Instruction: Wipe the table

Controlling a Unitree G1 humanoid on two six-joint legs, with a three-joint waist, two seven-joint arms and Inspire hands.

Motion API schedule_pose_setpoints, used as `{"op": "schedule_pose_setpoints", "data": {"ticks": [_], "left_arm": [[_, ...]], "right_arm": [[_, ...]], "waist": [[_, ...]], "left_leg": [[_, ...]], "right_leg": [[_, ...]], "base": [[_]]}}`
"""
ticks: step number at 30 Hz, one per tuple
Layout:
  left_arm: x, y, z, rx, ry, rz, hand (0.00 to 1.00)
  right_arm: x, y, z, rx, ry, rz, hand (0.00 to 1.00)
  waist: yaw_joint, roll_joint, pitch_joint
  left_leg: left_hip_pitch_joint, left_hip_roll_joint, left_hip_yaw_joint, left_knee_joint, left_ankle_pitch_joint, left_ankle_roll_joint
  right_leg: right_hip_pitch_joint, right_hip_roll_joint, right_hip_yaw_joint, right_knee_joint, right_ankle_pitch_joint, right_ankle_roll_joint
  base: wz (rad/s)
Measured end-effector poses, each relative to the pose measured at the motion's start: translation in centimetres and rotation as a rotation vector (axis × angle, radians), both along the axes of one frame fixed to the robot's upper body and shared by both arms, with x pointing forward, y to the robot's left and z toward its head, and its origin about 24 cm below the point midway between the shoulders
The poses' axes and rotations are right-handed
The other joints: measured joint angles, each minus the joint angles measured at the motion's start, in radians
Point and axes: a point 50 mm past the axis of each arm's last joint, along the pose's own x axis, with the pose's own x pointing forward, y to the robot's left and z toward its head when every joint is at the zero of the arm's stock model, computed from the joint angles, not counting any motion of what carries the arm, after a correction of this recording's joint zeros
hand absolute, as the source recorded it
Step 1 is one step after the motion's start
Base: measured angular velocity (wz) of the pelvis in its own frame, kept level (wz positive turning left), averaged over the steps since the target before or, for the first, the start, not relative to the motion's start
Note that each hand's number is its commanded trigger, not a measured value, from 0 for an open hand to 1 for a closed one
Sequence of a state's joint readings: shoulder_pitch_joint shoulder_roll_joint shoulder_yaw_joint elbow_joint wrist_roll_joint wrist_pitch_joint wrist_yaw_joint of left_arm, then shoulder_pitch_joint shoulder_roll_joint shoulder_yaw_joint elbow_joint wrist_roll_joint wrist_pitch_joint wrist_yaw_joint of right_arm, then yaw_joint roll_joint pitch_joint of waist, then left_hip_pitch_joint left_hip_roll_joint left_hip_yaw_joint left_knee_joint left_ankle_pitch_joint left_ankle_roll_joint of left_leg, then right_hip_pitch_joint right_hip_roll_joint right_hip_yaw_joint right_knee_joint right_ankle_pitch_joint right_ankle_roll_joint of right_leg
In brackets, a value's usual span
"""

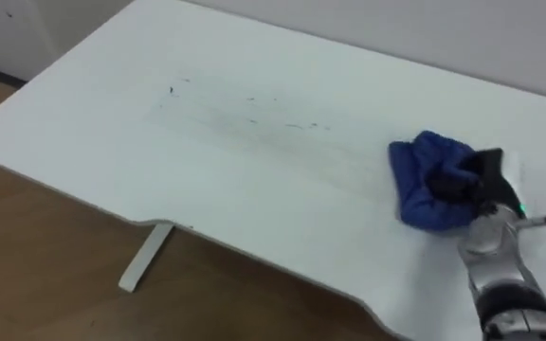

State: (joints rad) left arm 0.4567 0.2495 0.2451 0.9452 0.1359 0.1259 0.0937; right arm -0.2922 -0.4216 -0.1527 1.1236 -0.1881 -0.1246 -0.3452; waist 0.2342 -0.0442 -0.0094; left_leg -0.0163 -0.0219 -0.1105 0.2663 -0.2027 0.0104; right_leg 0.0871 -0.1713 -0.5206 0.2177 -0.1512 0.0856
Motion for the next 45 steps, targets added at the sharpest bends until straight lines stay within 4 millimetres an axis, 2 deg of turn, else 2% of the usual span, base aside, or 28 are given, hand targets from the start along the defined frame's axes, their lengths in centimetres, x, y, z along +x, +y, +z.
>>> {"op": "schedule_pose_setpoints", "data": {"ticks": [2,3,7,10,11,12,13,14,15,16,17,19,21,22,24,26,27,28,29,31,33,35,37,39,40,42,43,45], "left_arm": [[0.6,0.6,0.5,0.035,-0.033,-0.02,0.0],[1.1,0.8,0.7,0.05,-0.056,-0.025,0.0],[3.5,0.8,0.6,0.072,-0.124,-0.045,0.0],[5.2,-0.6,-0.1,0.042,-0.146,-0.085,0.0],[5.9,-1.2,-0.4,0.022,-0.147,-0.113,0.0],[6.2,-1.5,-0.6,0.014,-0.146,-0.122,0.0],[6.5,-1.9,-0.8,-0.002,-0.144,-0.139,0.0],[6.7,-2.2,-1.0,-0.019,-0.143,-0.142,0.0],[6.9,-2.3,-1.0,-0.026,-0.147,-0.142,0.0],[7.2,-2.4,-1.1,-0.043,-0.151,-0.144,0.0],[7.5,-2.4,-1.1,-0.059,-0.159,-0.145,0.0],[6.7,-2.3,-1.1,-0.069,-0.13,-0.137,0.0],[4.2,-2.1,-1.2,-0.076,-0.045,-0.116,0.0],[3.5,-2.0,-1.1,-0.076,-0.026,-0.111,0.0],[1.2,-2.0,-0.9,-0.079,0.028,-0.088,0.0],[-0.2,-1.9,-0.7,-0.077,0.057,-0.07,0.0],[-0.4,-1.8,-0.6,-0.076,0.058,-0.061,0.0],[-0.2,-1.5,-0.5,-0.068,0.047,-0.048,0.0],[0.1,-1.1,-0.4,-0.053,0.029,-0.045,0.0],[1.3,-0.5,-0.3,-0.029,-0.022,-0.043,0.0],[2.3,-0.1,-0.1,-0.005,-0.064,-0.054,0.0],[3.4,0.4,0.2,0.022,-0.118,-0.063,0.0],[4.3,0.8,0.4,0.045,-0.144,-0.076,0.0],[5.6,0.3,0.1,0.038,-0.158,-0.104,0.0],[6.0,0.0,-0.1,0.032,-0.16,-0.112,0.0],[7.4,-1.0,-0.6,0.001,-0.169,-0.158,0.0],[7.7,-1.2,-0.7,-0.007,-0.167,-0.173,0.0],[8.4,-1.9,-1.1,-0.033,-0.156,-0.214,0.0]], "right_arm": [[-3.1,-2.3,-0.5,0.0,0.035,-0.1,1.0],[-3.6,-3.0,-0.2,-0.01,0.035,-0.124,1.0],[-3.0,-3.3,0.4,-0.048,0.051,-0.124,1.0],[0.8,-1.5,1.4,-0.077,0.077,-0.057,1.0],[2.7,0.2,1.8,-0.105,0.097,0.014,1.0],[3.6,1.1,2.0,-0.123,0.105,0.063,1.0],[6.0,3.4,2.8,-0.169,0.105,0.178,1.0],[8.5,6.0,4.1,-0.199,0.078,0.298,1.0],[9.6,7.4,4.8,-0.212,0.063,0.354,1.0],[11.2,9.3,5.9,-0.208,0.028,0.427,1.0],[12.2,10.1,6.9,-0.2,-0.004,0.468,1.0],[13.0,10.6,8.0,-0.198,-0.039,0.492,1.0],[12.9,9.9,8.1,-0.206,-0.028,0.477,1.0],[12.5,9.2,7.7,-0.209,-0.011,0.463,1.0],[9.6,5.7,5.4,-0.157,0.037,0.354,1.0],[7.8,4.6,4.0,-0.097,0.012,0.301,1.0],[7.2,4.3,3.5,-0.074,0.006,0.284,1.0],[6.1,3.5,2.8,-0.031,-0.008,0.235,1.0],[4.9,2.8,2.1,0.008,-0.021,0.182,1.0],[3.0,1.7,1.2,0.056,-0.035,0.106,1.0],[1.3,0.5,0.5,0.081,-0.03,0.033,1.0],[-0.3,-1.3,0.6,0.066,-0.022,-0.027,1.0],[-0.4,-2.1,1.2,0.04,-0.024,-0.043,1.0],[0.9,-2.2,2.4,0.006,-0.043,-0.031,1.0],[1.6,-2.0,2.7,0.0,-0.048,-0.023,1.0],[5.1,-0.6,4.9,-0.079,-0.064,0.038,1.0],[6.1,-0.1,5.6,-0.105,-0.063,0.059,1.0],[8.9,1.7,7.5,-0.171,-0.07,0.14,1.0]], "waist": [[-0.034,0.001,-0.0053],[-0.04,0.002,-0.0073],[-0.048,0.014,-0.0093],[-0.018,0.029,-0.0072],[0.018,0.032,-0.0059],[0.033,0.032,-0.0056],[0.054,0.03,-0.0059],[0.073,0.031,-0.0033],[0.083,0.031,0.0027],[0.119,0.034,0.0145],[0.149,0.035,0.018],[0.181,0.037,0.0184],[0.18,0.035,0.0171],[0.178,0.035,0.0173],[0.164,0.027,0.0156],[0.141,0.02,0.0182],[0.124,0.015,0.0175],[0.085,0.013,0.0195],[0.058,-0.001,0.0186],[0.028,-0.016,0.0156],[0.0,-0.019,0.0099],[-0.03,-0.01,0.0041],[-0.05,0.004,-0.0018],[-0.039,0.037,0.0006],[-0.032,0.045,-0.0003],[0.017,0.067,0.0017],[0.03,0.07,0.0013],[0.074,0.084,0.0098]], "left_leg": [[0.013,-0.004,0.002,0.006,-0.01,0.008],[0.015,-0.004,0.011,0.005,-0.012,0.009],[0.014,0.009,0.049,0.002,-0.012,0.006],[0.021,0.032,0.108,-0.001,-0.014,-0.001],[0.018,0.047,0.139,-0.002,-0.016,-0.008],[0.013,0.053,0.148,0.0,-0.018,-0.011],[0.001,0.064,0.157,0.004,-0.018,-0.017],[-0.012,0.069,0.154,0.004,-0.014,-0.022],[-0.014,0.071,0.151,0.004,-0.013,-0.025],[-0.016,0.074,0.144,0.003,-0.01,-0.03],[-0.025,0.076,0.126,0.007,-0.008,-0.033],[-0.048,0.068,0.082,0.007,-0.001,-0.037],[-0.058,0.048,0.023,0.001,0.014,-0.033],[-0.058,0.045,0.01,0.001,0.015,-0.032],[-0.047,0.024,-0.02,-0.006,0.02,-0.023],[-0.024,0.013,-0.019,-0.015,0.022,-0.02],[-0.023,0.009,-0.02,-0.014,0.022,-0.02],[-0.021,0.004,-0.016,-0.016,0.022,-0.018],[-0.02,0.0,-0.008,-0.023,0.025,-0.012],[-0.023,-0.003,-0.008,-0.023,0.023,-0.007],[-0.024,-0.004,0.005,-0.01,0.013,-0.002],[-0.045,-0.002,0.022,0.015,-0.004,0.004],[-0.061,-0.001,0.03,0.029,-0.007,0.005],[-0.07,0.012,0.068,0.038,-0.009,0.006],[-0.076,0.017,0.081,0.039,-0.008,0.005],[-0.121,0.04,0.136,0.048,-0.004,0.0],[-0.135,0.047,0.15,0.049,-0.001,-0.002],[-0.173,0.066,0.175,0.06,0.004,-0.008]], "right_leg": [[0.018,-0.003,0.002,0.001,0.004,0.006],[0.013,-0.004,0.008,0.002,0.007,0.007],[-0.006,0.003,0.048,0.004,0.016,-0.002],[-0.036,0.022,0.106,0.006,0.03,-0.017],[-0.057,0.033,0.121,0.008,0.04,-0.03],[-0.066,0.039,0.123,0.008,0.044,-0.036],[-0.087,0.048,0.123,0.011,0.05,-0.046],[-0.103,0.056,0.121,0.012,0.053,-0.053],[-0.104,0.059,0.118,0.012,0.054,-0.055],[-0.107,0.063,0.107,0.011,0.052,-0.061],[-0.112,0.067,0.094,0.003,0.051,-0.064],[-0.114,0.062,0.057,0.002,0.044,-0.063],[-0.099,0.044,0.001,0.004,0.031,-0.052],[-0.092,0.041,-0.01,0.004,0.028,-0.047],[-0.06,0.023,-0.022,0.007,0.014,-0.027],[-0.032,0.012,-0.026,0.001,0.007,-0.015],[-0.025,0.009,-0.032,0.0,0.005,-0.012],[-0.012,0.003,-0.033,0.003,0.0,-0.004],[-0.01,-0.002,-0.028,0.004,-0.004,0.002],[-0.011,-0.002,-0.027,0.002,-0.004,0.002],[-0.012,-0.003,-0.021,0.003,-0.003,0.002],[-0.022,-0.003,-0.002,0.001,-0.002,0.004],[-0.036,-0.003,0.004,0.004,0.002,0.005],[-0.064,0.005,0.047,0.006,0.016,-0.004],[-0.077,0.006,0.057,0.01,0.019,-0.008],[-0.152,0.022,0.111,0.023,0.043,-0.03],[-0.173,0.025,0.112,0.025,0.051,-0.038],[-0.227,0.041,0.112,0.024,0.075,-0.059]], "base": [[-0.08],[-0.28],[-0.41],[-0.67],[-0.69],[-0.72],[-0.43],[-0.27],[0.0],[0.24],[0.36],[0.69],[0.88],[0.78],[0.73],[0.32],[0.41],[0.47],[0.39],[0.0],[-0.24],[-0.3],[-0.21],[-0.53],[-0.63],[-0.85],[-0.9],[-0.68]]}}
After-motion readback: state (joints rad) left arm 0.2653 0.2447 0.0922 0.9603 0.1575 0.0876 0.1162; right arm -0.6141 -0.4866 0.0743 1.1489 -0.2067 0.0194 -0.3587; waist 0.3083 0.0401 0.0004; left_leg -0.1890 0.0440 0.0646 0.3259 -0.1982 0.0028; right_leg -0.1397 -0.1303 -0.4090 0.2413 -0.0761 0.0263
